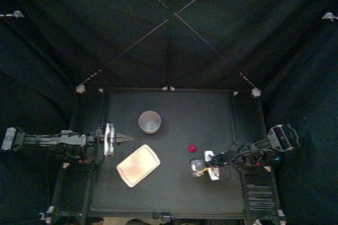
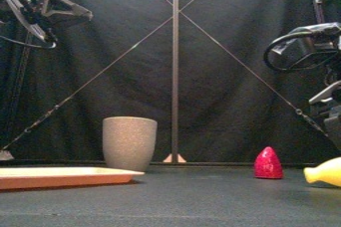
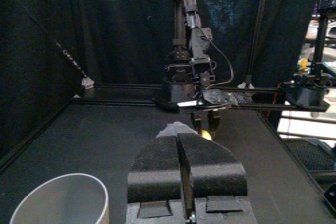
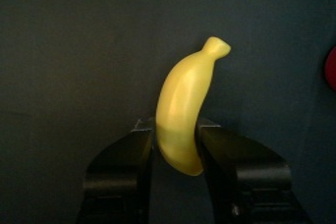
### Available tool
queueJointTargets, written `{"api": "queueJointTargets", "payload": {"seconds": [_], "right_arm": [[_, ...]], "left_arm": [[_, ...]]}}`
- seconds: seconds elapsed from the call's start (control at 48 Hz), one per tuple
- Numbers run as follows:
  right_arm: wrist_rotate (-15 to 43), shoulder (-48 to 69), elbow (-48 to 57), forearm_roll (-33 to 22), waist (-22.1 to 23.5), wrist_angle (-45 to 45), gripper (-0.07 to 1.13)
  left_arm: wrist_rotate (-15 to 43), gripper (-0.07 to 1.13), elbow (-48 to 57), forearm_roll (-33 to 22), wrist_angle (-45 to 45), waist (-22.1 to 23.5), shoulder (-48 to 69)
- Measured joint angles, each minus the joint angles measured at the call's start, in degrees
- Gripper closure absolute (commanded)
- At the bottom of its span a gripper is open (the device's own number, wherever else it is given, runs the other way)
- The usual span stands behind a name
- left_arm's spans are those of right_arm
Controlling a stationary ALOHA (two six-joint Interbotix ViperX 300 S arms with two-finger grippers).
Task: Pick the banana then place it on the pink plate
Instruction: Place banana on the pink plate
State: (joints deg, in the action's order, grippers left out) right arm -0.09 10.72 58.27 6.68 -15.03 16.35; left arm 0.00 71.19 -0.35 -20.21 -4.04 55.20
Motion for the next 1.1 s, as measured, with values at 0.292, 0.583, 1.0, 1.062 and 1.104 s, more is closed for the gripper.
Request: {"api": "queueJointTargets", "payload": {"seconds": [0.292, 0.583, 1.0, 1.062, 1.104], "right_arm": [[-0.1, -1.3, -11.3, -5.4, 2.1, -1.1, 0.52], [-0.2, -13.8, -27.3, -11.3, 7.6, -5.8, 0.52], [0.4, -34.5, -49.7, -16.1, 8.3, -3.1, 0.51], [0.4, -35.8, -51.2, -16.0, 8.3, -2.9, 0.47], [0.4, -36.3, -52.1, -16.0, 8.3, -2.9, 0.43]], "left_arm": [[0.0, 1.02, 0.5, -0.5, 0.0, -1.1, 0.0], [0.0, 1.02, 1.1, -1.3, 0.0, -3.1, -0.1], [0.0, 1.02, 1.8, -2.0, 0.0, -3.3, -0.5], [0.0, 1.02, 1.9, -2.1, 0.0, -3.3, -0.5], [0.0, 1.02, 2.0, -2.1, 0.0, -3.3, -0.5]]}}
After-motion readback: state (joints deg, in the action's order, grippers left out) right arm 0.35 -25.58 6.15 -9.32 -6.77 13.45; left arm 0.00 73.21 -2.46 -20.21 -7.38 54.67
